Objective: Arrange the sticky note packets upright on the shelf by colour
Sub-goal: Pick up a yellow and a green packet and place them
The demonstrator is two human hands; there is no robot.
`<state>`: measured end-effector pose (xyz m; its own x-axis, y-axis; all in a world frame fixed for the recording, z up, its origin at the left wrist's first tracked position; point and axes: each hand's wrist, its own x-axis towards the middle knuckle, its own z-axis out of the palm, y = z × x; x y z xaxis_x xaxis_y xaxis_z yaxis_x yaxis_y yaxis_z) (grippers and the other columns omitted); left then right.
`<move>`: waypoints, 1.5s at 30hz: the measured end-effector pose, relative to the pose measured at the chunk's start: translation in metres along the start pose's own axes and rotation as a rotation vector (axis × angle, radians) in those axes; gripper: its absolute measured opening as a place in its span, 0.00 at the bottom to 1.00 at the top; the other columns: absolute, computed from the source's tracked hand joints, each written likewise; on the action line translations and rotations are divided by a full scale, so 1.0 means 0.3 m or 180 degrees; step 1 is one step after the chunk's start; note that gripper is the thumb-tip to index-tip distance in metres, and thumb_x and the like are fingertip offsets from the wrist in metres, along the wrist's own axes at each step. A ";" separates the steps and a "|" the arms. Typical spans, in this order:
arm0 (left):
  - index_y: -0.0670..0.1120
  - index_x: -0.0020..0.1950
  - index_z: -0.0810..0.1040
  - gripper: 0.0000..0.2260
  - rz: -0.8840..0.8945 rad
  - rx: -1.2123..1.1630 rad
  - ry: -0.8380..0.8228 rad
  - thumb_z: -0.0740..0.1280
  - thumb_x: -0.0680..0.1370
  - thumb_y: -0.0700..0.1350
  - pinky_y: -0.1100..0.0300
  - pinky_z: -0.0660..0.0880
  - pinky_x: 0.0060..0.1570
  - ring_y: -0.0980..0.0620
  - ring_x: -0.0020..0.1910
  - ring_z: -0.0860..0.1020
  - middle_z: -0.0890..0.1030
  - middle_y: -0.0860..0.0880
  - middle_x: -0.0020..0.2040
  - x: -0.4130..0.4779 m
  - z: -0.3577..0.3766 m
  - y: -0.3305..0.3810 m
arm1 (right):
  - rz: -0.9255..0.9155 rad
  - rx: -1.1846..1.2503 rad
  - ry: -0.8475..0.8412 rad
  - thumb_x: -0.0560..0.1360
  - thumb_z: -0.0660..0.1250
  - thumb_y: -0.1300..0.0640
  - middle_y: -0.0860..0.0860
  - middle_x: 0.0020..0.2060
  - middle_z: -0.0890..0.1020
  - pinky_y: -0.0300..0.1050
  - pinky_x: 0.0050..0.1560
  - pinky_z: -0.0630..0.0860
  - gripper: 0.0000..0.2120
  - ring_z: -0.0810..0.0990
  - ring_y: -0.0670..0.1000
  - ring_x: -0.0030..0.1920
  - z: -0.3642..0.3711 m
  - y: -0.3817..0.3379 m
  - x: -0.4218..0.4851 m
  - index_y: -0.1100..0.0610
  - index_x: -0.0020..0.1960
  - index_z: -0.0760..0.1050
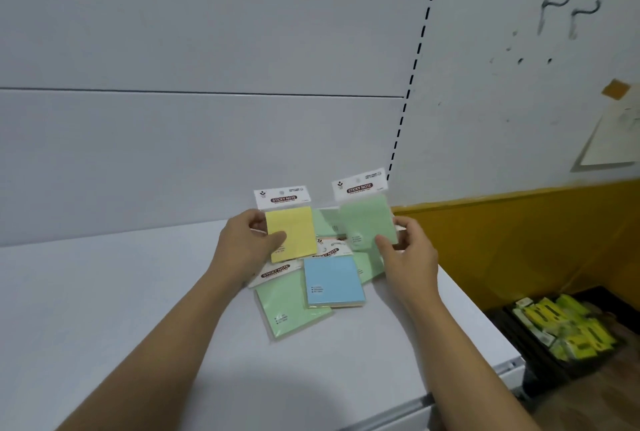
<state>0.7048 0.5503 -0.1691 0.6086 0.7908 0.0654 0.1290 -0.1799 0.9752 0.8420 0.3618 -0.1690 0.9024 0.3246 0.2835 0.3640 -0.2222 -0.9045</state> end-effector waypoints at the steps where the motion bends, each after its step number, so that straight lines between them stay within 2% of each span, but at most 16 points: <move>1: 0.45 0.47 0.78 0.07 0.0072 0.0061 0.0028 0.72 0.71 0.37 0.57 0.73 0.26 0.56 0.24 0.77 0.79 0.48 0.35 -0.004 -0.001 0.004 | 0.0027 -0.0089 -0.0097 0.76 0.68 0.62 0.47 0.40 0.79 0.28 0.29 0.70 0.13 0.77 0.41 0.38 -0.006 -0.001 0.002 0.47 0.55 0.72; 2: 0.45 0.47 0.78 0.05 0.0141 0.0141 0.0062 0.71 0.73 0.39 0.60 0.68 0.24 0.58 0.21 0.74 0.77 0.48 0.34 -0.007 -0.002 0.008 | 0.0051 -0.0250 -0.0182 0.75 0.68 0.61 0.46 0.40 0.79 0.30 0.28 0.70 0.15 0.77 0.41 0.38 -0.012 -0.002 0.005 0.46 0.58 0.73; 3: 0.45 0.46 0.79 0.04 0.0208 0.0219 0.0114 0.72 0.73 0.40 0.61 0.68 0.25 0.57 0.23 0.74 0.78 0.48 0.35 -0.009 -0.002 0.014 | 0.0069 -0.0442 -0.0236 0.75 0.69 0.60 0.46 0.40 0.80 0.31 0.29 0.69 0.15 0.78 0.42 0.39 -0.019 -0.004 0.012 0.47 0.59 0.75; 6: 0.46 0.42 0.80 0.03 0.0384 0.0504 0.0252 0.72 0.72 0.40 0.57 0.76 0.36 0.51 0.34 0.80 0.82 0.47 0.39 -0.021 -0.006 0.043 | 0.0097 -0.1065 -0.0386 0.74 0.68 0.59 0.47 0.43 0.83 0.36 0.32 0.69 0.09 0.79 0.47 0.42 -0.049 -0.006 0.038 0.52 0.53 0.80; 9: 0.43 0.39 0.81 0.02 0.0353 0.0583 0.0234 0.72 0.69 0.38 0.53 0.80 0.40 0.50 0.32 0.79 0.83 0.43 0.37 -0.023 -0.010 0.068 | 0.0073 -0.1372 -0.0566 0.74 0.69 0.58 0.49 0.42 0.84 0.43 0.36 0.72 0.05 0.79 0.51 0.43 -0.082 -0.008 0.047 0.55 0.47 0.82; 11: 0.42 0.37 0.81 0.02 0.0363 0.0591 0.0230 0.73 0.68 0.38 0.49 0.81 0.44 0.50 0.32 0.79 0.83 0.43 0.35 -0.023 -0.009 0.085 | 0.0009 -0.1417 -0.0568 0.74 0.69 0.56 0.50 0.41 0.84 0.44 0.37 0.70 0.05 0.78 0.52 0.42 -0.095 -0.010 0.047 0.56 0.45 0.82; 15: 0.39 0.38 0.80 0.05 0.0476 0.0544 0.0187 0.75 0.68 0.36 0.49 0.82 0.42 0.48 0.32 0.77 0.79 0.45 0.32 -0.037 -0.013 0.157 | -0.0178 -0.1119 -0.0341 0.74 0.70 0.57 0.51 0.42 0.84 0.42 0.38 0.66 0.04 0.79 0.52 0.43 -0.120 -0.039 0.063 0.56 0.47 0.82; 19: 0.44 0.37 0.79 0.07 0.0647 0.0485 0.0302 0.76 0.69 0.37 0.56 0.81 0.36 0.48 0.35 0.79 0.79 0.46 0.35 -0.039 -0.054 0.237 | -0.0308 -0.0690 -0.0304 0.72 0.72 0.59 0.55 0.38 0.82 0.44 0.35 0.68 0.05 0.78 0.56 0.41 -0.135 -0.118 0.096 0.58 0.45 0.78; 22: 0.41 0.43 0.81 0.03 0.0735 0.0291 0.0388 0.73 0.72 0.37 0.60 0.80 0.33 0.49 0.35 0.83 0.81 0.44 0.37 -0.042 -0.099 0.287 | -0.0497 -0.0460 -0.0400 0.72 0.72 0.59 0.56 0.37 0.81 0.41 0.35 0.68 0.06 0.78 0.56 0.39 -0.126 -0.176 0.118 0.57 0.46 0.76; 25: 0.39 0.45 0.80 0.03 0.0729 0.0221 0.0449 0.71 0.75 0.39 0.54 0.82 0.36 0.48 0.36 0.83 0.83 0.43 0.39 -0.049 -0.150 0.335 | -0.0630 -0.0272 -0.0586 0.73 0.71 0.58 0.52 0.34 0.81 0.42 0.36 0.71 0.05 0.78 0.51 0.38 -0.089 -0.215 0.116 0.51 0.46 0.77; 29: 0.41 0.41 0.79 0.04 0.0665 0.0323 0.0526 0.70 0.75 0.39 0.50 0.82 0.39 0.47 0.36 0.83 0.83 0.44 0.38 -0.070 -0.233 0.379 | -0.0685 -0.0008 -0.0770 0.74 0.70 0.57 0.49 0.36 0.83 0.44 0.42 0.75 0.05 0.81 0.51 0.40 -0.005 -0.267 0.123 0.50 0.48 0.79; 33: 0.40 0.43 0.80 0.02 0.0614 0.0355 0.0751 0.70 0.75 0.38 0.53 0.82 0.38 0.47 0.36 0.83 0.83 0.42 0.40 -0.121 -0.370 0.377 | -0.0797 0.0030 -0.1049 0.71 0.72 0.57 0.47 0.41 0.83 0.44 0.45 0.74 0.08 0.81 0.51 0.43 0.117 -0.343 0.103 0.51 0.50 0.81; 37: 0.41 0.46 0.82 0.02 0.0493 0.0294 0.1050 0.71 0.74 0.38 0.50 0.82 0.41 0.46 0.38 0.84 0.84 0.42 0.41 -0.212 -0.543 0.334 | -0.0938 0.0051 -0.1317 0.70 0.72 0.58 0.47 0.39 0.83 0.47 0.48 0.77 0.09 0.82 0.53 0.41 0.247 -0.448 0.002 0.50 0.49 0.82; 42: 0.42 0.46 0.82 0.02 0.0472 0.0091 0.1508 0.71 0.74 0.38 0.53 0.82 0.38 0.46 0.37 0.84 0.84 0.44 0.40 -0.363 -0.798 0.272 | -0.1291 0.0058 -0.1616 0.70 0.72 0.59 0.47 0.36 0.82 0.45 0.45 0.74 0.07 0.82 0.53 0.40 0.398 -0.628 -0.172 0.50 0.46 0.82; 45: 0.44 0.45 0.83 0.03 0.0471 0.0055 0.1746 0.70 0.75 0.37 0.52 0.82 0.39 0.47 0.36 0.84 0.84 0.45 0.38 -0.482 -0.962 0.241 | -0.1450 0.0172 -0.1744 0.70 0.72 0.59 0.47 0.36 0.83 0.46 0.46 0.75 0.09 0.83 0.52 0.39 0.494 -0.742 -0.298 0.50 0.49 0.80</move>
<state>0.4003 0.5919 -0.0470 0.1259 0.9437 0.3058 0.0890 -0.3178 0.9440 0.6462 0.5187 -0.0402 0.4126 0.7927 0.4487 0.6525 0.0865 -0.7528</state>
